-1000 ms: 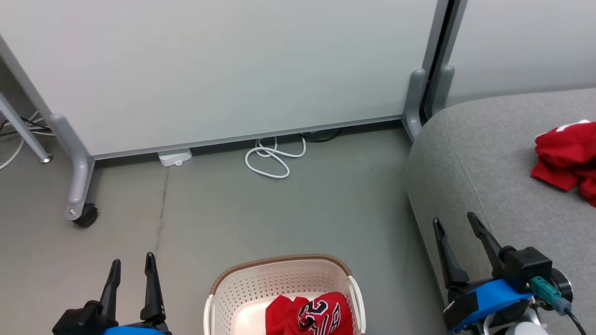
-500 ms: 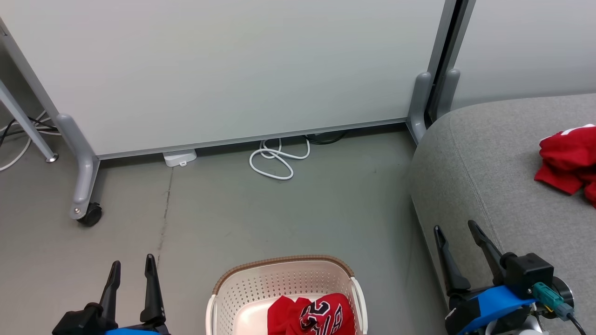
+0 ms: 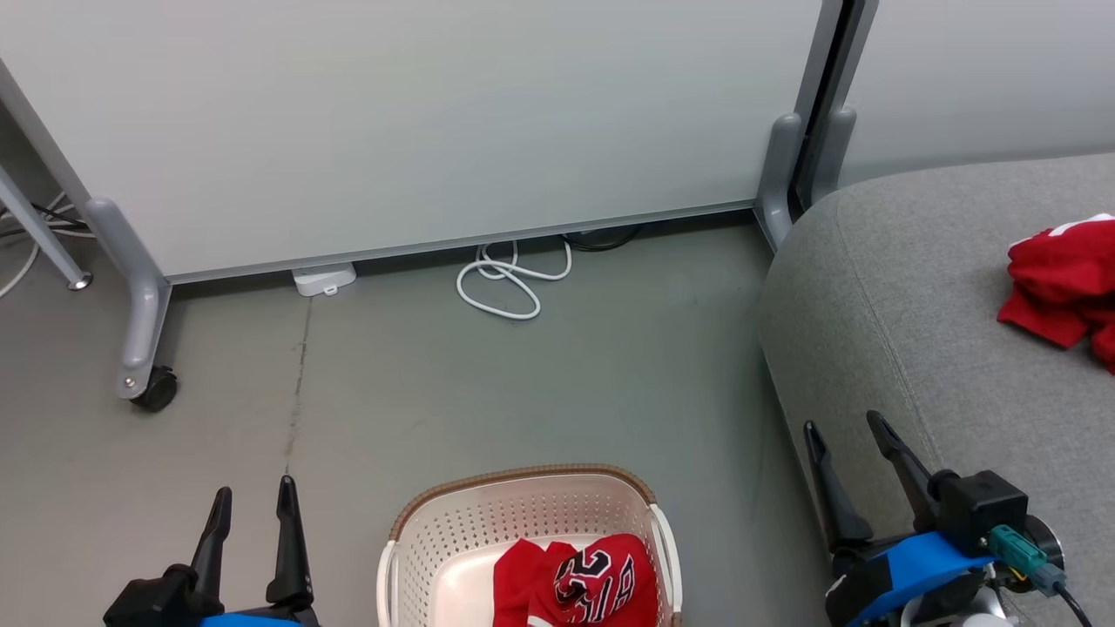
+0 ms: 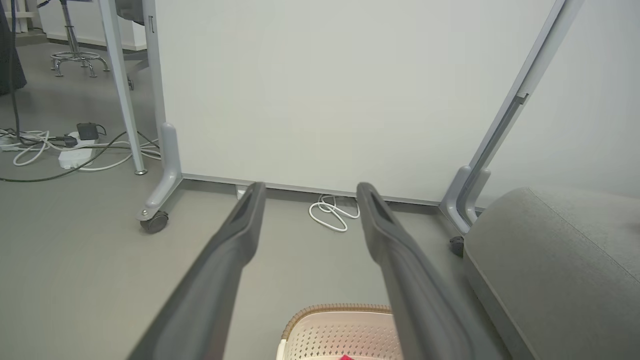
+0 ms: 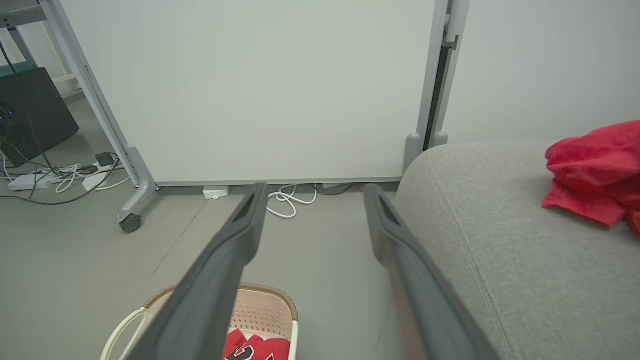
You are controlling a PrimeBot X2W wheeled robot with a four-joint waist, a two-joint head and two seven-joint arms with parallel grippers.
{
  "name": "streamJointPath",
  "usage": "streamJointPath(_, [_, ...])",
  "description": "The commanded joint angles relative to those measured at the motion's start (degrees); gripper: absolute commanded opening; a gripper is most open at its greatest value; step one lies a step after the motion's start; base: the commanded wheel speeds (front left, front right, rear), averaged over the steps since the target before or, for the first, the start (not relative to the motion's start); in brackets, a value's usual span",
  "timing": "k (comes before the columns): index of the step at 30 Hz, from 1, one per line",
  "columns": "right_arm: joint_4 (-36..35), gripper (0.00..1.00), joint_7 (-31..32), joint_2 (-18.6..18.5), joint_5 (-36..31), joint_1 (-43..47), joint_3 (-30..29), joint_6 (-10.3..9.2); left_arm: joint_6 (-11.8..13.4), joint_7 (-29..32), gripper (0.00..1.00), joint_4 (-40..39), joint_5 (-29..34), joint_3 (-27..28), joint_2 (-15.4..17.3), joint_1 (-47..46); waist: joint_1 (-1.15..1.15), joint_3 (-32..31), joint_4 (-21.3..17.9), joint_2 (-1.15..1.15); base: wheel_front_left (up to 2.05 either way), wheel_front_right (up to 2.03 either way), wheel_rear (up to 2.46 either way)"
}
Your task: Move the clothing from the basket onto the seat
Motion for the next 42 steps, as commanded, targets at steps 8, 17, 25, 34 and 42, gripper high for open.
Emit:
streamJointPath(8, [-0.5, 1.0, -0.5, 0.0, 0.1, -3.7, 3.5, 0.02, -0.1, -0.2, 1.0, 1.5, 0.2, -2.8, 1.6, -3.7, 0.0, 6.1, -4.2, 0.0, 0.0, 0.0, 0.0])
streamJointPath(17, [-0.5, 1.0, -2.8, 0.0, 1.2, -8.9, 6.4, 0.03, -0.1, -0.2, 1.0, 10.2, -1.1, -10.1, 4.3, -13.2, 0.0, 18.9, -10.6, 0.0, 0.0, 0.0, 0.0])
streamJointPath(25, [0.9, 1.0, -6.1, 0.0, 4.4, -13.6, 10.4, 0.02, -0.1, -0.2, 1.0, 19.9, -3.7, -14.7, 7.1, -22.9, 0.0, 30.0, -16.8, 0.0, 0.0, 0.0, 0.0])
streamJointPath(34, [3.6, 1.0, -8.3, 0.0, 7.7, -16.9, 13.6, 0.03, -0.1, 3.3, 1.0, 28.2, -6.9, -25.1, 9.8, -30.9, 0.0, 37.1, -20.9, 0.0, 0.0, 0.0, 0.0])
streamJointPath(42, [2.7, 1.0, -8.6, 0.0, 9.4, -18.7, 14.9, 0.03, -0.1, 9.5, 1.0, 31.3, -12.0, -34.3, 11.7, -36.2, 0.0, 40.7, -22.4, 0.0, 0.0, 0.0, 0.0])
